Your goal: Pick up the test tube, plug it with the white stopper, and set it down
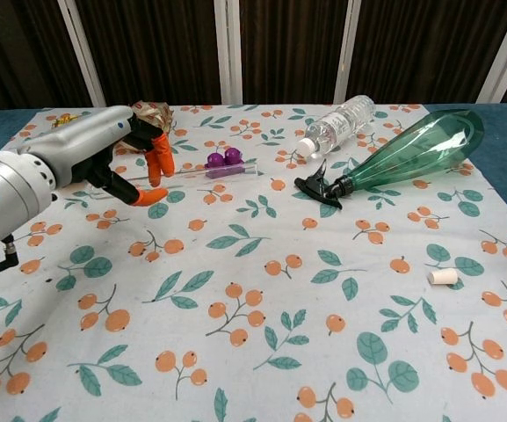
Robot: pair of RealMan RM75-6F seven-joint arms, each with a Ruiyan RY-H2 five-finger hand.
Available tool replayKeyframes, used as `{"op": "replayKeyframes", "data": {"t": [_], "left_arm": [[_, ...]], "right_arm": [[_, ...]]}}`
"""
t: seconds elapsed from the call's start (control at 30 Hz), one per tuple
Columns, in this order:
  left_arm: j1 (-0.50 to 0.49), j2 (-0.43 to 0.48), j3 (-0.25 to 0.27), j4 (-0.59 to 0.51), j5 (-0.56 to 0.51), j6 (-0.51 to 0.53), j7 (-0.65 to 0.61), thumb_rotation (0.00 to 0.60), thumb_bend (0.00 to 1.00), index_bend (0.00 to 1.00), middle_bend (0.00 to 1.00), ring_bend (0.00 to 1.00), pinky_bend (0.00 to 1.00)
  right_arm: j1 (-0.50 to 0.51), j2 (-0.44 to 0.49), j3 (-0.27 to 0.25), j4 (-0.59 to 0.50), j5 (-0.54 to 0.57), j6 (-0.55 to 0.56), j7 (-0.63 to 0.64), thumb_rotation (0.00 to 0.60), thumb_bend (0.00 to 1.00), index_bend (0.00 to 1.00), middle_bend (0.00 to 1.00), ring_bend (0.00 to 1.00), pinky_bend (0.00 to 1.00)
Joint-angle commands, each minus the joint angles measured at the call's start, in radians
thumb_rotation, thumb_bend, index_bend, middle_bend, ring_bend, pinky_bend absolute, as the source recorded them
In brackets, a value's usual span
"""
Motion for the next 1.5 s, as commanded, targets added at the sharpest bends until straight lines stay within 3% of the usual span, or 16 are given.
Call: {"op": "replayKeyframes", "data": {"t": [0.03,0.23,0.73,1.03,1.5], "left_arm": [[0.004,0.034,-0.003,-0.006,0.051,-0.006,-0.066,0.6,0.6,0.69,0.55,0.13,0.0],[0.015,0.088,-0.008,-0.053,0.104,0.007,-0.133,0.6,0.6,0.69,0.55,0.13,0.0],[0.047,0.205,-0.003,-0.118,0.164,0.014,-0.245,0.6,0.6,0.69,0.55,0.13,0.0],[0.047,0.215,0.002,-0.112,0.183,0.007,-0.272,0.6,0.6,0.69,0.55,0.13,0.0],[0.032,0.185,-0.003,-0.116,0.184,0.0,-0.259,0.6,0.6,0.69,0.55,0.13,0.0]], "right_arm": [[0.048,-0.028,-0.001,0.009,-0.017,-0.061,-0.043,0.6,0.25,0.21,0.03,0.0,0.0],[0.12,-0.086,0.009,0.013,0.0,-0.168,-0.136,0.6,0.25,0.34,0.08,0.02,0.0],[0.209,-0.269,0.034,0.176,0.073,-0.26,-0.239,0.6,0.25,0.43,0.11,0.03,0.0],[0.246,-0.321,0.045,0.264,0.095,-0.284,-0.248,0.6,0.25,0.45,0.12,0.03,0.0],[0.263,-0.335,0.042,0.311,0.139,-0.296,-0.239,0.6,0.34,0.49,0.12,0.03,0.0]]}}
